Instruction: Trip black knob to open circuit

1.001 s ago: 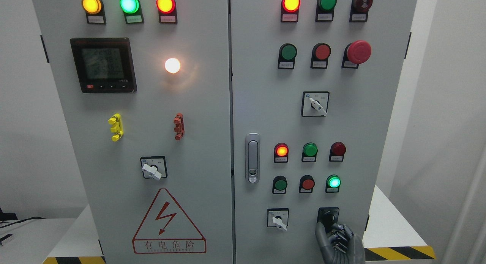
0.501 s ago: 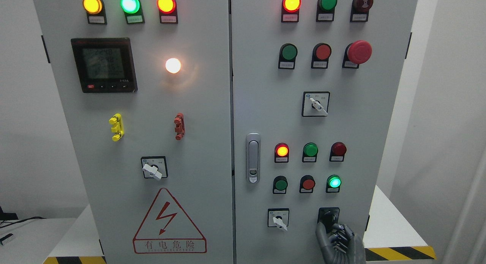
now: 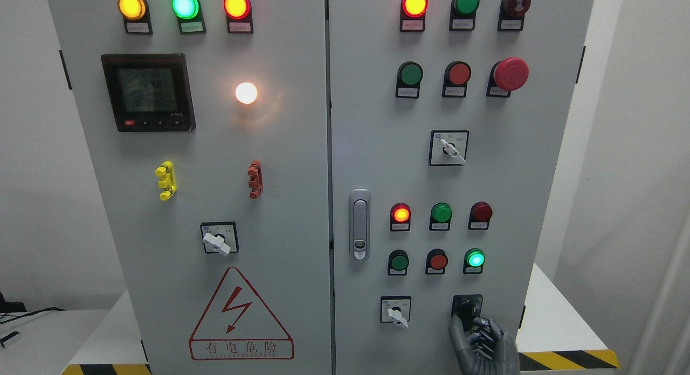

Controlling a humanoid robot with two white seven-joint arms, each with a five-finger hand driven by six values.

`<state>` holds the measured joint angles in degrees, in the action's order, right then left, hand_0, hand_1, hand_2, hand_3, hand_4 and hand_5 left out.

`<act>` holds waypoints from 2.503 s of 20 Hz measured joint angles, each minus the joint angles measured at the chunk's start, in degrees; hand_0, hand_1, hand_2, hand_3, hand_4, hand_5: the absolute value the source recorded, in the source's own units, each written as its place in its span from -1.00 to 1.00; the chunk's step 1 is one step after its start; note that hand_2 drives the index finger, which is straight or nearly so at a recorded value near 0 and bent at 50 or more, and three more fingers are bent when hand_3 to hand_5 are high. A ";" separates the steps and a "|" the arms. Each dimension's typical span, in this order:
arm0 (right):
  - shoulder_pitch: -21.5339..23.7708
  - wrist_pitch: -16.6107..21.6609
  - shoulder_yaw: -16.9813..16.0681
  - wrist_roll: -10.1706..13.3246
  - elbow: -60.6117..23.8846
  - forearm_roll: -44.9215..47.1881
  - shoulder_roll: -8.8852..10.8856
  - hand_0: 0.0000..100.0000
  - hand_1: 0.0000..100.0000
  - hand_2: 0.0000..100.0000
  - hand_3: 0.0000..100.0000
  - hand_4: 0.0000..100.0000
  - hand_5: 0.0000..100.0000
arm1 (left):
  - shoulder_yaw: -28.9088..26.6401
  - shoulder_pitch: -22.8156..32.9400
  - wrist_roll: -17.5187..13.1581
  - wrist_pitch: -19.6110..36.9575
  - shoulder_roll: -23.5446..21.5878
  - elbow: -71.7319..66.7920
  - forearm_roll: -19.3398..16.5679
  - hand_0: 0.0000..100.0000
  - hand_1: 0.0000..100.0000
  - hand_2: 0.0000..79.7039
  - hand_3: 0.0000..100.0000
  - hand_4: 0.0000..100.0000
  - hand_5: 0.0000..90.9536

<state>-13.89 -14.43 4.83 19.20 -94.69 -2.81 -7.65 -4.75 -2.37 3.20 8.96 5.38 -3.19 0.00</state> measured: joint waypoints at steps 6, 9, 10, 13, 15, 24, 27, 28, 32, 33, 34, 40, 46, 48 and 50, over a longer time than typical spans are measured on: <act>0.00 0.00 -0.04 0.01 0.02 -0.05 0.03 -0.24 0.31 0.13 0.71 0.79 0.99 | 0.00 0.00 0.00 0.00 0.00 0.00 0.00 -0.76 -0.22 -1.00 -1.00 -1.00 -1.00; 0.00 0.00 -0.08 0.00 0.02 -0.06 0.03 -0.24 0.31 0.13 0.71 0.79 0.99 | 0.00 0.00 0.00 0.00 0.00 0.00 0.00 -0.76 -0.22 -1.00 -1.00 -1.00 -1.00; 0.00 0.00 -0.10 0.00 0.02 -0.08 0.03 -0.24 0.31 0.13 0.71 0.79 0.99 | 0.00 0.00 0.00 0.00 0.00 0.00 0.00 -0.76 -0.22 -1.00 -1.00 -1.00 -1.00; 0.00 0.00 -0.15 0.00 0.02 -0.11 0.04 -0.24 0.31 0.13 0.70 0.79 0.98 | 0.00 0.00 0.00 0.00 0.00 0.00 0.00 -0.76 -0.22 -1.00 -1.00 -1.00 -1.00; 0.00 0.00 -0.21 0.01 0.04 -0.13 0.05 -0.24 0.31 0.12 0.69 0.79 0.98 | 0.00 0.00 0.00 0.00 0.00 0.00 0.00 -0.76 -0.22 -1.00 -1.00 -1.00 -1.00; -0.01 0.00 -0.49 0.01 0.08 -0.20 0.17 -0.23 0.35 0.09 0.67 0.77 0.98 | 0.00 0.00 0.00 0.00 0.01 0.00 0.00 -0.76 -0.22 -1.00 -1.00 -1.00 -1.00; -0.01 0.00 -0.57 0.01 0.09 -0.23 0.21 -0.23 0.38 0.07 0.65 0.76 0.98 | 0.00 0.00 0.00 0.00 0.01 0.00 0.00 -0.76 -0.22 -1.00 -1.00 -1.00 -1.00; -0.01 0.00 -0.60 0.01 0.09 -0.24 0.23 -0.23 0.39 0.06 0.65 0.76 0.98 | 0.00 0.00 0.00 0.00 0.01 0.00 0.00 -0.76 -0.22 -1.00 -1.00 -1.00 -1.00; -0.01 0.00 -0.68 0.01 0.09 -0.30 0.29 -0.23 0.41 0.05 0.62 0.75 0.98 | 0.00 0.00 0.00 0.01 0.01 0.00 0.00 -0.76 -0.22 -1.00 -1.00 -1.00 -1.00; -0.01 0.00 -0.71 0.01 0.10 -0.32 0.31 -0.23 0.41 0.04 0.62 0.74 0.98 | 0.00 0.00 0.00 0.00 0.01 0.00 0.00 -0.76 -0.22 -1.00 -1.00 -1.00 -1.00; -0.01 0.00 -0.75 0.01 0.10 -0.36 0.32 -0.23 0.41 0.04 0.62 0.74 0.98 | 0.00 0.00 0.00 0.00 0.01 0.00 0.00 -0.76 -0.22 -1.00 -1.00 -1.00 -1.00; -0.01 0.00 -1.05 0.05 0.18 -0.85 0.41 -0.24 0.41 0.04 0.62 0.74 0.97 | 0.00 0.00 0.00 0.00 0.01 0.00 0.00 -0.76 -0.22 -1.00 -1.00 -1.00 -1.00; -0.01 0.13 -1.32 0.05 0.26 -1.05 0.50 -0.24 0.41 0.04 0.62 0.74 0.97 | 0.00 0.00 0.00 0.00 0.01 0.00 0.00 -0.76 -0.22 -1.00 -1.00 -1.00 -1.00; -0.01 0.15 -1.36 0.06 0.27 -1.10 0.51 -0.24 0.41 0.04 0.62 0.74 0.97 | 0.00 0.00 0.00 0.00 0.01 0.00 0.00 -0.76 -0.22 -1.00 -1.00 -1.00 -1.00; -0.01 0.16 -1.42 0.07 0.29 -1.20 0.53 -0.24 0.41 0.04 0.62 0.74 0.97 | 0.00 0.00 0.00 0.00 0.01 0.00 0.00 -0.76 -0.22 -1.00 -1.00 -1.00 -1.00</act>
<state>-13.90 -14.27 3.40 19.27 -94.41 -4.01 -7.12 -4.75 -2.37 3.20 8.97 5.40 -3.19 0.00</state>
